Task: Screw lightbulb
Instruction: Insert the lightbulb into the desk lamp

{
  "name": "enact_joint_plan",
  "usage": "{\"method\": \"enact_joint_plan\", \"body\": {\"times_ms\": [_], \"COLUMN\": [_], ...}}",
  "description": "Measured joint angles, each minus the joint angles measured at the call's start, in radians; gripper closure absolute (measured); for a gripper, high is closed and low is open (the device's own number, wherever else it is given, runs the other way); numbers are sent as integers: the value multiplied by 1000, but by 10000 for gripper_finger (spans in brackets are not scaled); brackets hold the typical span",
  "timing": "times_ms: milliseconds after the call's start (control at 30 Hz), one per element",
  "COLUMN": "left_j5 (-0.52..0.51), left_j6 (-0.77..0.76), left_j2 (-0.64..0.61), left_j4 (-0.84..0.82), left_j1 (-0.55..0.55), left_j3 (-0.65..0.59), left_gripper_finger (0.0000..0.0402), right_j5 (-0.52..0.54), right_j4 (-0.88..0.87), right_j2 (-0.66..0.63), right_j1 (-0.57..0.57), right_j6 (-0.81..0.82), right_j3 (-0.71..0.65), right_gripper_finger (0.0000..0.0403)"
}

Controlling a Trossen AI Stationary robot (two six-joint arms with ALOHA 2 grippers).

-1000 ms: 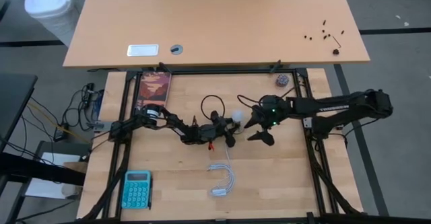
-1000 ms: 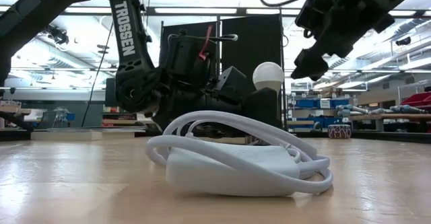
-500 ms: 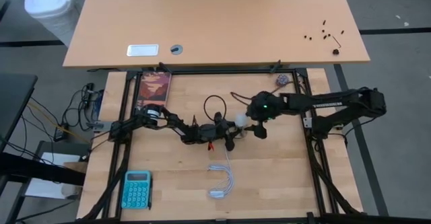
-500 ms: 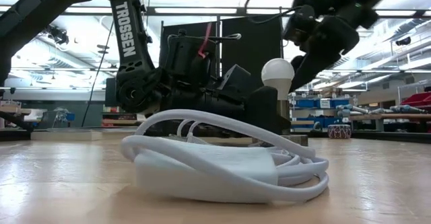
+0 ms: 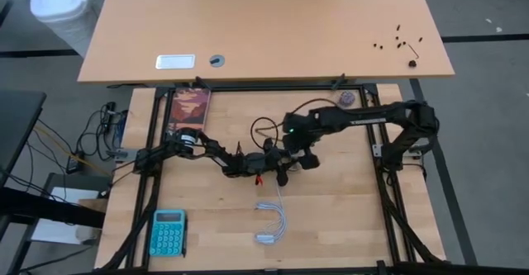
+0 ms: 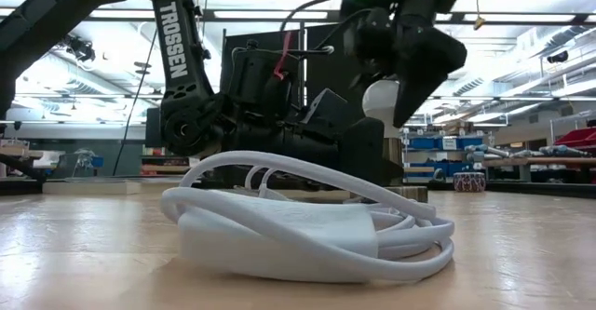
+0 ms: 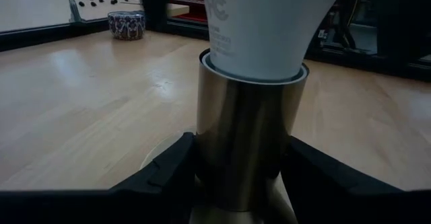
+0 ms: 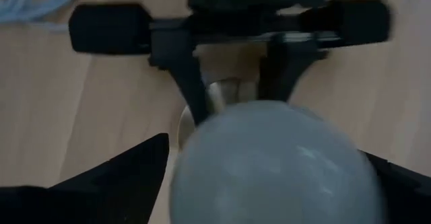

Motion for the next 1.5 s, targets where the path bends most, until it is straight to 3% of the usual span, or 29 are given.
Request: {"method": "enact_joint_plan", "body": {"times_ms": [267, 733, 867, 1100, 1500], "left_j5": [-1, 0, -1, -19, -23], "left_j6": [-4, -6, -6, -14, -37], "left_j2": [0, 0, 0, 0, 0], "left_j4": [-4, 0, 0, 0, 10], "left_j1": [-2, -2, -2, -3, -2], "left_j3": [0, 0, 0, 1, 0], "left_gripper_finger": [203, 203, 203, 203, 203], "right_j5": [110, 165, 168, 183, 165], "right_j4": [-54, -95, -100, -137, -182], "right_j2": [72, 74, 74, 76, 79], "right_j1": [53, 57, 57, 59, 59], "right_j6": [-49, -20, 90, 345, 718], "right_j3": [66, 74, 74, 72, 129], "right_gripper_finger": [60, 146, 152, 124, 160]}}
